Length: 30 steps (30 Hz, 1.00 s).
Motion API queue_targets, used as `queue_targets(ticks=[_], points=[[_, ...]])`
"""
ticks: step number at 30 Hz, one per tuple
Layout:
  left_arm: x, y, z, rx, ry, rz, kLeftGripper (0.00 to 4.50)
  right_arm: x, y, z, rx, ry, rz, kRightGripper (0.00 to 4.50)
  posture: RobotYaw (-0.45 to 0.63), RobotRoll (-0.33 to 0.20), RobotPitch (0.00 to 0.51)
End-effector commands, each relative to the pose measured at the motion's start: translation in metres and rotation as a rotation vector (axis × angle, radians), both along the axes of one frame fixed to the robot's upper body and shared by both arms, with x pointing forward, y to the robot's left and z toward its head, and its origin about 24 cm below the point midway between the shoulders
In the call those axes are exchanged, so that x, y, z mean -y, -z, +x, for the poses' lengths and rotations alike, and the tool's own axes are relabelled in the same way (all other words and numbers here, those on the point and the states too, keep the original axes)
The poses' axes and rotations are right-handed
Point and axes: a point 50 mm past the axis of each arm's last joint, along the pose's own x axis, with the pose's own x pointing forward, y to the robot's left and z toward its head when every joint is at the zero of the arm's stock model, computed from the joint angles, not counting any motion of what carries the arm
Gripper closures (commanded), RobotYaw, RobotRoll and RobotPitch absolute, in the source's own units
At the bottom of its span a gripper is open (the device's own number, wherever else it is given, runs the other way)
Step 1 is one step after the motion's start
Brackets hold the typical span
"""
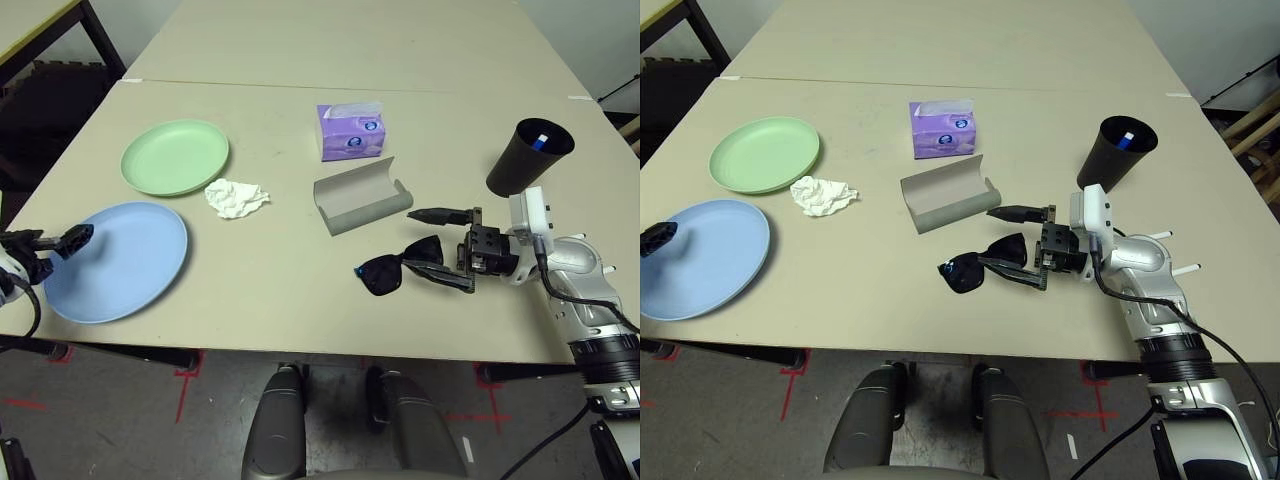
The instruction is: Organize and tidy the items on the table.
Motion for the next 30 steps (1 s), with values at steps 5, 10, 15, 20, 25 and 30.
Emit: queue_targets(ticks=[5, 10, 15, 20, 25, 30], points=[[-0.001, 0.001, -0.006, -0.08, 0.022, -0.04, 0.0, -0.004, 0.003, -0.003, -0.004, -0.014, -0.006, 0.03, 0.19, 0.0, 0.18], [0.002, 0.004, -0.01, -0.121, 0.044, -0.076, 0.0, -0.004, 0.002, -0.003, -0.001, -0.014, -0.006, 0.03, 0.19, 0.0, 0.18], [0.0, 0.009, -0.012, -0.146, 0.036, -0.09, 0.0, -0.005, 0.001, -0.002, 0.003, -0.015, -0.005, 0.03, 0.18, 0.0, 0.18], [-0.002, 0.014, -0.014, -0.179, 0.024, -0.082, 0.0, -0.007, -0.001, -0.002, 0.009, -0.016, -0.003, 0.03, 0.18, 0.0, 0.18], [-0.004, 0.016, -0.014, -0.185, 0.02, -0.083, 0.7, -0.008, -0.003, -0.002, 0.014, -0.01, -0.002, 0.0, 0.18, 0.0, 0.18], [-0.005, 0.016, -0.014, -0.185, 0.019, -0.083, 2.62, -0.01, -0.004, -0.002, 0.017, -0.008, -0.002, 0.0, 0.18, 0.0, 0.178]])
